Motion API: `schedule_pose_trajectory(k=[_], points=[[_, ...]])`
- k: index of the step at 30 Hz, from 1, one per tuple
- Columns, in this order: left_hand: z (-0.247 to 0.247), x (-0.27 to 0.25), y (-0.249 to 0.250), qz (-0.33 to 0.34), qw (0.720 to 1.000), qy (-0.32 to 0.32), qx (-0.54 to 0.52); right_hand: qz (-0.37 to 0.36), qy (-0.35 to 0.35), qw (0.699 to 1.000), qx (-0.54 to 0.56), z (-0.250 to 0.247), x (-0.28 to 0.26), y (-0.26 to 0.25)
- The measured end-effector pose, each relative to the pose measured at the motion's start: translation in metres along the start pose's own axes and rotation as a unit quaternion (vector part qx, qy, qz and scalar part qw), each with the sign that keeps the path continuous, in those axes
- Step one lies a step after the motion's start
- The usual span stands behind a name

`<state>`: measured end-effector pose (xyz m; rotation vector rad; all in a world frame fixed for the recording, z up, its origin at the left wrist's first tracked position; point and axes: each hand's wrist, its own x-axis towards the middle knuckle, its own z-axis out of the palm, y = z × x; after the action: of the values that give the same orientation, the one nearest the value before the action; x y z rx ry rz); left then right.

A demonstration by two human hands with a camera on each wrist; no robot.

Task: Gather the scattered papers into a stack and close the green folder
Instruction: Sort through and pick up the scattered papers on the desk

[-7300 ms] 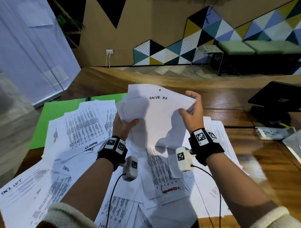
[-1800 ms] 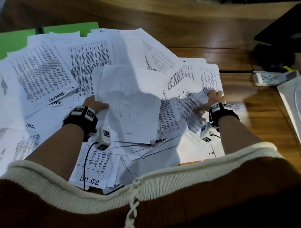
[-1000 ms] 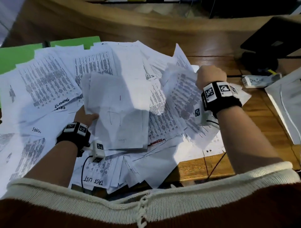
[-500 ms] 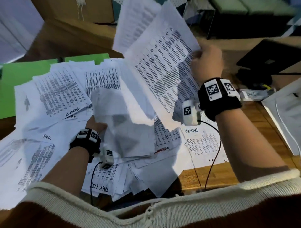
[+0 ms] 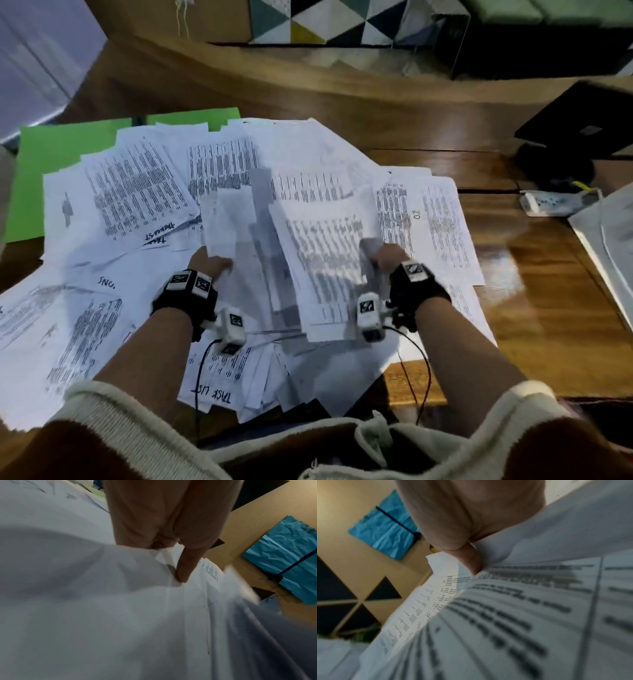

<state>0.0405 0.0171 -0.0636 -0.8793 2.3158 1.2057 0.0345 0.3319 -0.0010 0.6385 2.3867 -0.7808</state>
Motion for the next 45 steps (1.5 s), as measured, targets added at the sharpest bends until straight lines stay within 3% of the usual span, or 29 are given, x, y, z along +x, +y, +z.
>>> schedule_pose_trajectory(k=[3,5,9,12,15,18,20,25,31,35,36,39,41,45], points=[[0.003,0.005,0.002,-0.021,0.999,0.004,-0.045,0.021,-0.043,0.999,-0.010,0.028,0.001,0.011],[0.005,0.006,0.000,-0.037,0.997,0.004,-0.073,-0.008,-0.058,0.998,-0.031,0.041,0.004,0.013],[0.009,0.033,-0.021,-0.018,0.995,-0.013,-0.095,-0.008,0.004,1.000,0.000,0.049,-0.002,0.008],[0.014,0.065,-0.045,-0.022,0.996,-0.013,-0.080,-0.032,0.043,0.997,-0.063,0.038,-0.007,0.003],[0.003,0.008,-0.010,-0.015,0.999,-0.002,-0.046,-0.092,0.117,0.985,-0.082,0.023,-0.011,-0.004],[0.004,0.002,-0.002,-0.015,0.997,0.011,-0.069,-0.134,0.182,0.974,-0.025,0.007,-0.012,-0.011],[0.004,0.003,0.002,-0.021,0.994,0.010,-0.105,-0.119,0.203,0.972,0.022,-0.002,-0.006,-0.016],[-0.001,0.005,0.009,-0.022,0.987,-0.016,-0.157,-0.043,0.101,0.993,0.036,0.013,0.026,-0.035],[-0.006,0.009,0.008,-0.033,0.981,-0.046,-0.188,-0.099,-0.010,0.995,-0.024,0.054,0.024,-0.052],[-0.005,0.011,0.013,0.021,0.997,-0.033,-0.066,-0.150,0.028,0.980,-0.131,0.063,0.034,-0.052],[-0.004,0.011,0.013,0.037,0.998,-0.024,-0.043,-0.138,0.061,0.978,-0.146,0.060,0.038,-0.049],[0.000,0.007,0.013,0.055,0.997,0.002,-0.054,-0.014,0.128,0.985,-0.113,0.037,0.048,-0.034],[0.002,0.005,0.010,0.056,0.995,0.008,-0.085,0.044,0.106,0.990,-0.087,0.020,0.053,-0.019],[0.006,-0.002,0.010,0.063,0.993,0.018,-0.099,0.036,0.019,0.998,0.044,0.009,0.059,-0.001]])
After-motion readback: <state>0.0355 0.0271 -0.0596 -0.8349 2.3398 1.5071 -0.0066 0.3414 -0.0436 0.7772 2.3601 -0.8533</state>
